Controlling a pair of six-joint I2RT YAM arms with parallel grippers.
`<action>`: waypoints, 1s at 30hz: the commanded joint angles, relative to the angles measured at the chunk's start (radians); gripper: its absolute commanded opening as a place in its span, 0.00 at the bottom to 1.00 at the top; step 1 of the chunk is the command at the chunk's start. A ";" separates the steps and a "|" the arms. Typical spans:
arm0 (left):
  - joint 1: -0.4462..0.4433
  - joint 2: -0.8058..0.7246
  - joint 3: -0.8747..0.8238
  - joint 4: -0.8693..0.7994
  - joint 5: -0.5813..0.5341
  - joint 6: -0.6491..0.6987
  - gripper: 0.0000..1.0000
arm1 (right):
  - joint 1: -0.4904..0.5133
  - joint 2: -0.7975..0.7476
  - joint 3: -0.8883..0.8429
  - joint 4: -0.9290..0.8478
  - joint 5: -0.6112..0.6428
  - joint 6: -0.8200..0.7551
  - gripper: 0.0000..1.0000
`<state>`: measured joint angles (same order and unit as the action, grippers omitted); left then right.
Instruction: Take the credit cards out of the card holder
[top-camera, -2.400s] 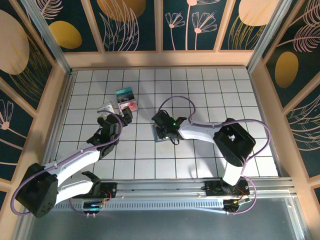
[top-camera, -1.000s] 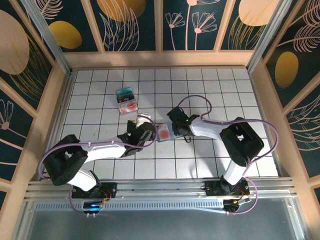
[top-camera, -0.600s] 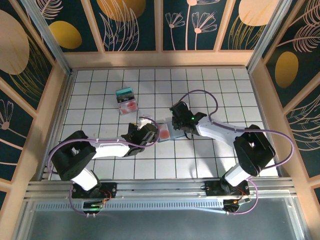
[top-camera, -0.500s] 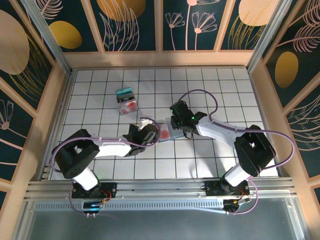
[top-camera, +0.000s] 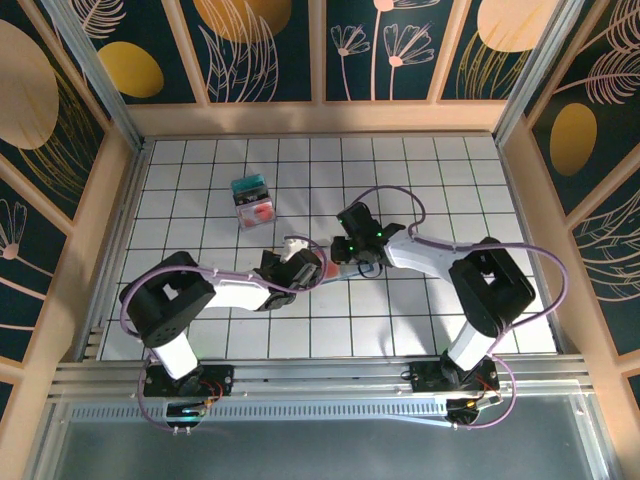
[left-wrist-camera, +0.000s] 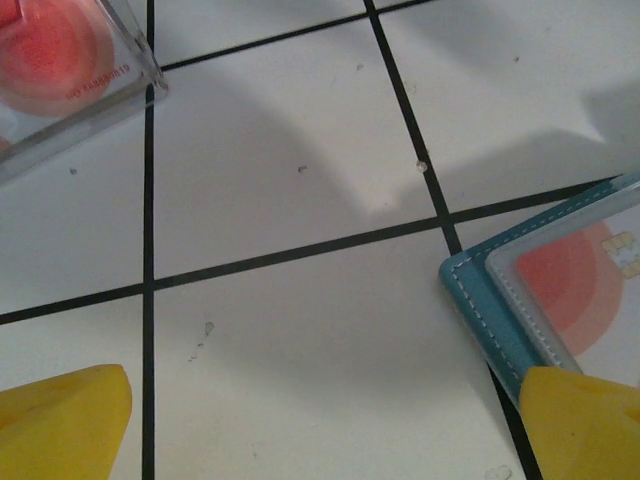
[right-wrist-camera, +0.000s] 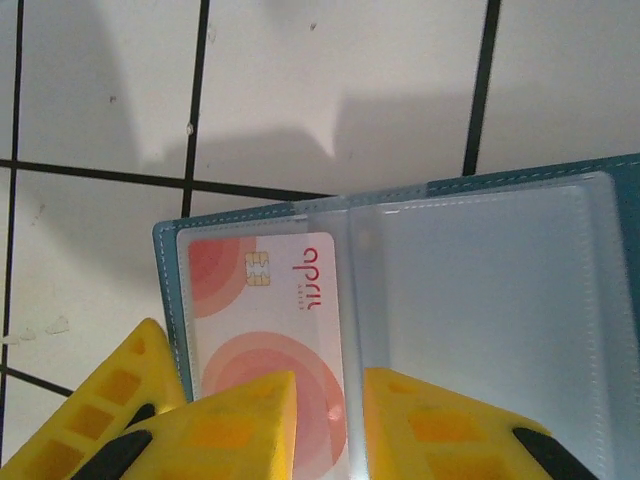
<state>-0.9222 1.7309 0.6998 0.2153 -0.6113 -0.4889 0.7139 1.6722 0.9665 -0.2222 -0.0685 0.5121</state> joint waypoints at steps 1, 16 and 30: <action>-0.003 0.029 0.022 0.000 -0.017 -0.030 0.99 | -0.008 0.019 0.029 0.041 -0.058 0.016 0.24; -0.003 0.022 0.018 -0.031 -0.039 -0.047 0.99 | -0.045 0.064 -0.015 0.074 -0.087 0.041 0.24; -0.003 0.028 0.021 -0.044 -0.045 -0.054 0.99 | -0.048 0.086 -0.029 0.105 -0.122 0.029 0.25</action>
<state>-0.9222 1.7462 0.7074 0.2039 -0.6346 -0.5259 0.6682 1.7382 0.9432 -0.1314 -0.1822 0.5411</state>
